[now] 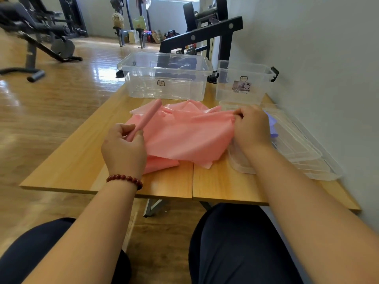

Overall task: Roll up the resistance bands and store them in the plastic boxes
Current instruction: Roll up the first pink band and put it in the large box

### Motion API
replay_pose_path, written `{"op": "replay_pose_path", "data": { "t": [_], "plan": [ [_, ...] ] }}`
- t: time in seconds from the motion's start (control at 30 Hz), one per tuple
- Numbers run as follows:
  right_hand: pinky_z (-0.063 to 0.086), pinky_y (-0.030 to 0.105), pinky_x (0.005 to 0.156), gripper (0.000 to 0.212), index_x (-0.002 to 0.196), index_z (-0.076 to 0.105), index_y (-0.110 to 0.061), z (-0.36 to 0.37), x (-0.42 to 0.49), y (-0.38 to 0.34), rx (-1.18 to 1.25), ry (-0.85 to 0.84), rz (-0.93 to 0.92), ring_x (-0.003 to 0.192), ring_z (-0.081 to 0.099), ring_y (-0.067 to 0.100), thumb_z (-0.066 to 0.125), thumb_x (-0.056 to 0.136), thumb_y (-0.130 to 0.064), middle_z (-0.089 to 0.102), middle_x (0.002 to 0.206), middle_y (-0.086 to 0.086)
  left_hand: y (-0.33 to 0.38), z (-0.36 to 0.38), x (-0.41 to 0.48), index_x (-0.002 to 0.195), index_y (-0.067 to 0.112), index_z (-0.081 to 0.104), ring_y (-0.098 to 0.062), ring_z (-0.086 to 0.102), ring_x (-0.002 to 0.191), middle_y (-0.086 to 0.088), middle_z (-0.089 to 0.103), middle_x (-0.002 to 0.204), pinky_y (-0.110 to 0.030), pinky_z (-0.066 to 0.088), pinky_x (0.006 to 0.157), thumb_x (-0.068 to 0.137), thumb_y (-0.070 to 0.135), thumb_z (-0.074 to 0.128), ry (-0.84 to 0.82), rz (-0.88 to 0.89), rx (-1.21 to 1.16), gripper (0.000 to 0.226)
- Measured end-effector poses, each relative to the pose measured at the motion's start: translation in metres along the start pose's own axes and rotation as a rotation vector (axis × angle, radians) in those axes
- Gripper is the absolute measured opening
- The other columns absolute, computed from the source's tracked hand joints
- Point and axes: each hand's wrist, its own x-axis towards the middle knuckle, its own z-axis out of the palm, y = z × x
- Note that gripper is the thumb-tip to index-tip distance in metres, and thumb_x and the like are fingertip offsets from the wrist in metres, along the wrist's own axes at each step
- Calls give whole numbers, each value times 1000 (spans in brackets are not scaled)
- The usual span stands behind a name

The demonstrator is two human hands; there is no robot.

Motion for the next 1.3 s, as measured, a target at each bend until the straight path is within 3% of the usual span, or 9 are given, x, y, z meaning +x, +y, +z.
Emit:
{"op": "replay_pose_path", "data": {
  "t": [0.1, 0.17, 0.3, 0.5, 0.6, 0.8, 0.97, 1.17, 1.3],
  "plan": [
    [37, 23, 76, 31, 122, 61, -6, 13, 7, -7, -133, -262, -41, 100, 55, 23, 44, 100, -18, 59, 118, 12, -3, -3, 1, 101, 18, 59, -13, 54, 88, 3, 58, 97, -25, 43, 74, 91, 21, 64, 20, -1, 22, 12],
    [44, 31, 92, 37, 129, 56, -11, 20, 5, -11, -304, -454, -100, 117, 51, 26, 50, 98, -30, 53, 133, 11, -4, -4, 1, 100, 20, 55, -14, 53, 90, 2, 56, 99, -24, 41, 73, 92, 21, 64, 28, -12, 26, 12],
    [26, 46, 117, 56, 144, 47, -19, 15, -14, -19, -253, -314, -140, 146, 21, 27, 58, 94, -44, 23, 161, 5, -4, -5, 3, 99, 22, 50, -13, 52, 92, 1, 54, 104, -20, 41, 70, 92, 22, 63, 34, -42, 23, 14],
    [36, 42, 106, 59, 136, 54, -24, 15, -64, -42, -398, -517, -273, 132, 43, 22, 54, 90, -61, 48, 145, -1, -3, -5, -1, 102, 22, 49, -14, 54, 96, 0, 54, 110, -22, 45, 74, 93, 23, 61, 44, -74, -23, 15],
    [38, 39, 100, 40, 128, 60, -22, 19, -70, -37, -403, -524, -291, 123, 50, 22, 52, 96, -44, 56, 134, -1, 0, -7, -5, 105, 22, 48, -6, 53, 84, 8, 52, 101, -15, 40, 65, 95, 23, 59, 21, -88, -71, 16],
    [38, 18, 88, 31, 127, 65, -21, 10, -78, -41, 97, -263, -186, 114, 55, 8, 52, 100, -30, 63, 127, -6, 10, -2, -23, 118, 27, 46, 3, 54, 89, 19, 50, 99, -25, 49, 76, 94, 21, 60, -109, -125, -190, 28],
    [36, -5, 82, 32, 131, 62, -24, 17, -96, -57, 548, -330, -88, 107, 52, -9, 56, 99, -24, 62, 121, -15, 20, 9, -53, 116, 33, 56, 7, 60, 83, 18, 61, 102, -22, 54, 75, 93, 19, 61, -250, -90, -254, 28],
    [40, 4, 93, 32, 130, 60, -32, 17, -101, -53, 721, -390, -68, 114, 55, -7, 50, 102, -19, 61, 118, -23, 25, 7, -71, 120, 31, 64, -4, 65, 98, 7, 69, 110, -30, 55, 82, 96, 26, 54, -389, -119, -454, 26],
    [45, 14, 98, 35, 135, 56, -29, 7, -103, -47, 841, -477, -62, 119, 54, -7, 48, 102, -25, 61, 129, -16, 28, 3, -72, 119, 21, 66, -11, 68, 103, 2, 72, 113, -29, 57, 84, 102, 8, 38, -465, -205, -659, 36]
  ]
}}
